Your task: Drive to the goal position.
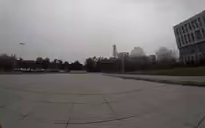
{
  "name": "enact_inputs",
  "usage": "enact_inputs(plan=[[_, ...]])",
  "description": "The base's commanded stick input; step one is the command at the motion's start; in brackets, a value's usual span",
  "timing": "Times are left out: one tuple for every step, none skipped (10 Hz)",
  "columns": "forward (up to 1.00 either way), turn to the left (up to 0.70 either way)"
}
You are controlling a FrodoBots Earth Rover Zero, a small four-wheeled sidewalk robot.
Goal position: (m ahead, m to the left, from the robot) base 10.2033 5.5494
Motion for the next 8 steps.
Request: enact_inputs(plan=[[0.7, -0.01], [0.7, -0.01], [0.7, -0.01], [0.7, -0.01], [0.7, -0.01], [0.7, -0.01], [0.7, -0.01], [0.7, -0.01]])
